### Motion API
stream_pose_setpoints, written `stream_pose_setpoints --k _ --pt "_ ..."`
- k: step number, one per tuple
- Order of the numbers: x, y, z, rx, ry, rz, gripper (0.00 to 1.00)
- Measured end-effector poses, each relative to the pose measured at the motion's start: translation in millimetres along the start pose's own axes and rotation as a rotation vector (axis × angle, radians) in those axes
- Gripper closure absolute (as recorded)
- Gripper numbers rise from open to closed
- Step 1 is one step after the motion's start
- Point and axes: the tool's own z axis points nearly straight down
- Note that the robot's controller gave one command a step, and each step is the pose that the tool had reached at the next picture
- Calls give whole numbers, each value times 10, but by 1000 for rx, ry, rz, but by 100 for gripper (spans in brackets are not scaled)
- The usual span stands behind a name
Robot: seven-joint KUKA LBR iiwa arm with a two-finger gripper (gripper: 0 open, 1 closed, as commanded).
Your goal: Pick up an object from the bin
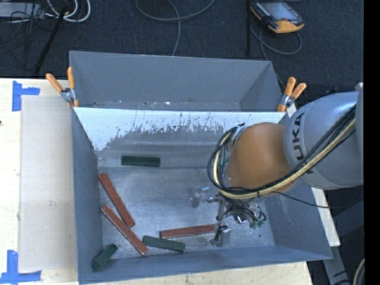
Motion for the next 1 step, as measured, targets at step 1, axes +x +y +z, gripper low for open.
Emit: stream_pose_setpoints --k 1 --pt "-106 297 -84 -2 2 43 0"
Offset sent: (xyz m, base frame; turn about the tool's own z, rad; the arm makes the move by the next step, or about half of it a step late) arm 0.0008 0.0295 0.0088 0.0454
